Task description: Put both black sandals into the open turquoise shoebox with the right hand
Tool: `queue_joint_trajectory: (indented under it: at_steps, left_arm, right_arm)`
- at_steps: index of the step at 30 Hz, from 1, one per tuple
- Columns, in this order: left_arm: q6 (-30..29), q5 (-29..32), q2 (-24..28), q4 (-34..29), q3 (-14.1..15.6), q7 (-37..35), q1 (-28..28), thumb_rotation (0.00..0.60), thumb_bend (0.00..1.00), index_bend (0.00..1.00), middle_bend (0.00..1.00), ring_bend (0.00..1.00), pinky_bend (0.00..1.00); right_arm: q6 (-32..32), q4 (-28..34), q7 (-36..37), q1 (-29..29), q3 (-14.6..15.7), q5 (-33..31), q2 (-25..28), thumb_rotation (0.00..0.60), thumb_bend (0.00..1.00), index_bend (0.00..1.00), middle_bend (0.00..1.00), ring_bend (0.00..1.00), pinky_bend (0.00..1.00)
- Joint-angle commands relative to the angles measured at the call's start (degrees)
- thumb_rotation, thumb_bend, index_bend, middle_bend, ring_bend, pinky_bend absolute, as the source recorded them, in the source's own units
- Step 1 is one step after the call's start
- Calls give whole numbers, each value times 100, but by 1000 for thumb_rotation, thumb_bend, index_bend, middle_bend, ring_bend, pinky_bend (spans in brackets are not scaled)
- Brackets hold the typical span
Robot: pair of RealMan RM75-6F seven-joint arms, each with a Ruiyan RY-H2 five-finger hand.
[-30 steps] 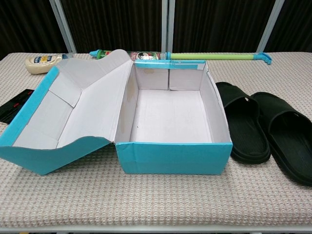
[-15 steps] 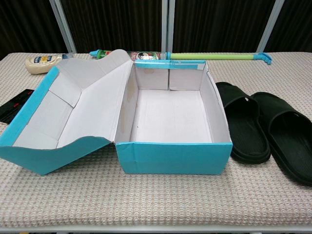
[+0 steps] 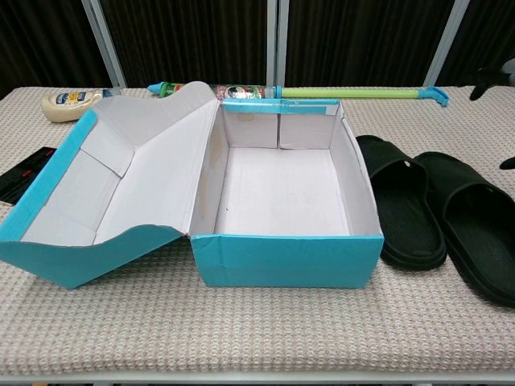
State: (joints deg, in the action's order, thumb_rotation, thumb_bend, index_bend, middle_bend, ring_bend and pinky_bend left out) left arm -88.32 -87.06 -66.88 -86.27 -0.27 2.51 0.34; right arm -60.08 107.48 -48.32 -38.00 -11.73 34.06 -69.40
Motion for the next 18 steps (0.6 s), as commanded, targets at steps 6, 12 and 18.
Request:
queue_joint_trajectory:
  at_steps: [6, 12, 18]
  left_arm:
    - [203, 150, 20, 26, 38, -70, -11, 600, 26, 172, 173, 91, 67]
    - [349, 253, 37, 43, 47, -100, -33, 600, 27, 172, 173, 91, 67]
    - [440, 302, 34, 82, 63, -171, -44, 600, 26, 185, 173, 91, 67]
  right_arm:
    - [375, -1168, -1407, -1877, -38, -2537, -1264, 600, 27, 60, 144, 773, 988]
    - [510, -1805, -1548, -2358, 0, -3009, -1676, 600, 34, 60, 134, 773, 989]
    - [527, -2160, -1786, -2685, 151, -3330, -1926, 600, 40, 80, 135, 773, 988]
